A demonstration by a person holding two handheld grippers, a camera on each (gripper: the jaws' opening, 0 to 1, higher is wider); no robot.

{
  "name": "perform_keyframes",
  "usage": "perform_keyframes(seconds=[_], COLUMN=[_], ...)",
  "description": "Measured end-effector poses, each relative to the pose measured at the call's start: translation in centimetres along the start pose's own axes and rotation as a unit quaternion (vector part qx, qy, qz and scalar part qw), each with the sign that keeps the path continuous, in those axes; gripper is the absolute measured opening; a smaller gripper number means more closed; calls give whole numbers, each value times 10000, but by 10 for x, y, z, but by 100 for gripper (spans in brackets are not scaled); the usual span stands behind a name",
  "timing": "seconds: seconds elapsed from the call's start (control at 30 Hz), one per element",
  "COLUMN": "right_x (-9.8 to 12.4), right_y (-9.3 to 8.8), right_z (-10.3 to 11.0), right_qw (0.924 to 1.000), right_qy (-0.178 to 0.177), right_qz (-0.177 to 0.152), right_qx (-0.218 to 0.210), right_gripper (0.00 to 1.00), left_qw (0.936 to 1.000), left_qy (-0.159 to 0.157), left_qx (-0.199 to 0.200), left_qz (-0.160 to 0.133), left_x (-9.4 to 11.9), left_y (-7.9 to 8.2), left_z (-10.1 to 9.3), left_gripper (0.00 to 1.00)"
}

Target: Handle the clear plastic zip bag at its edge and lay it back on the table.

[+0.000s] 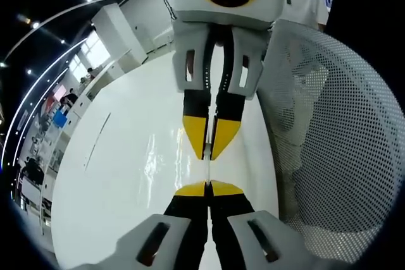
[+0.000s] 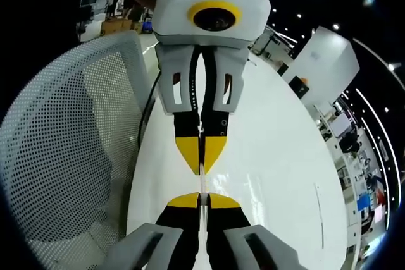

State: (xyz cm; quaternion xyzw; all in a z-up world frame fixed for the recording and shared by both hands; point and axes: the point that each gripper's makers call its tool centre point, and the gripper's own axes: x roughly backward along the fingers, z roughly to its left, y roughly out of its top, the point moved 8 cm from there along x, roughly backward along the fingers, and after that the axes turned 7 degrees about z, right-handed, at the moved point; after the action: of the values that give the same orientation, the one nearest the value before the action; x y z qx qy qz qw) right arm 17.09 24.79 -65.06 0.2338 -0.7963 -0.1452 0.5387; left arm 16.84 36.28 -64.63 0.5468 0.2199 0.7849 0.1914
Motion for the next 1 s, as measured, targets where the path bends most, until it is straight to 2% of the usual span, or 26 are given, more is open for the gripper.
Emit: perform_keyframes(seconds=[1.0], right_x=[14], right_y=[-30], right_z=[1], right_qw=[9995], right_qy=[-152], right_qz=[133], right_qx=[-251], right_gripper=[0], left_qw=[10000], left_qy=[41], left_qx=[64], left_qz=[41], left_x=[3], left_y=[-6], left_z=[5], left_gripper=[0])
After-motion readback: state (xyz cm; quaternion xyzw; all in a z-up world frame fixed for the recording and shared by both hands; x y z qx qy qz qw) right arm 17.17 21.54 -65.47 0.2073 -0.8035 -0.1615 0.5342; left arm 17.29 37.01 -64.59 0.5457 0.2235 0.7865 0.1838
